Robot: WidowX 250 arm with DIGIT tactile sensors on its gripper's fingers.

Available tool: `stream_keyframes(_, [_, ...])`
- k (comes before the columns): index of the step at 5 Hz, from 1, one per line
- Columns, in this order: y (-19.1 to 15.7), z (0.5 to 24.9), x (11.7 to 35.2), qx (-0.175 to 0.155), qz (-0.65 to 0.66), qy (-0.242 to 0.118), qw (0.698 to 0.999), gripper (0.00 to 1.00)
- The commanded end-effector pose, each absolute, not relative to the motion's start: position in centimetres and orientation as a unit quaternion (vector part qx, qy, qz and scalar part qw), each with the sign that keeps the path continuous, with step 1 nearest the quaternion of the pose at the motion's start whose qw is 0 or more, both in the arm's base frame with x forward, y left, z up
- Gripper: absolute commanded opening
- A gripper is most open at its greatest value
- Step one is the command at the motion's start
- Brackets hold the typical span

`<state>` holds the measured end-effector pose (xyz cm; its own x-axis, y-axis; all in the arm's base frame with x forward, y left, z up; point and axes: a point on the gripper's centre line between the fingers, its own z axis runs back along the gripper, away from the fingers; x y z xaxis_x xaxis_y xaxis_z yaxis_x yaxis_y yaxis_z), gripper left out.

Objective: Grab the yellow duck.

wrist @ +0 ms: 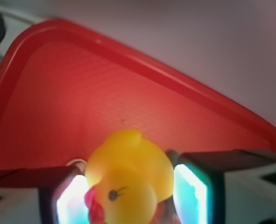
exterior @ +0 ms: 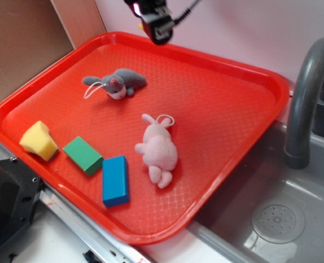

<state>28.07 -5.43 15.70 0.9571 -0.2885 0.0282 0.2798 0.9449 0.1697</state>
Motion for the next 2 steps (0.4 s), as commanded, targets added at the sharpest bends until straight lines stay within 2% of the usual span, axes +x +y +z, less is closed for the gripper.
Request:
stream_keyframes(1, [-4.83,21.35,23.65,0.095,-0.011,-0.042,0.995,0.0])
stream_keyframes(2, [-4.77,21.35,22.87,0.091,-0.01,-0.04,0.995,0.0])
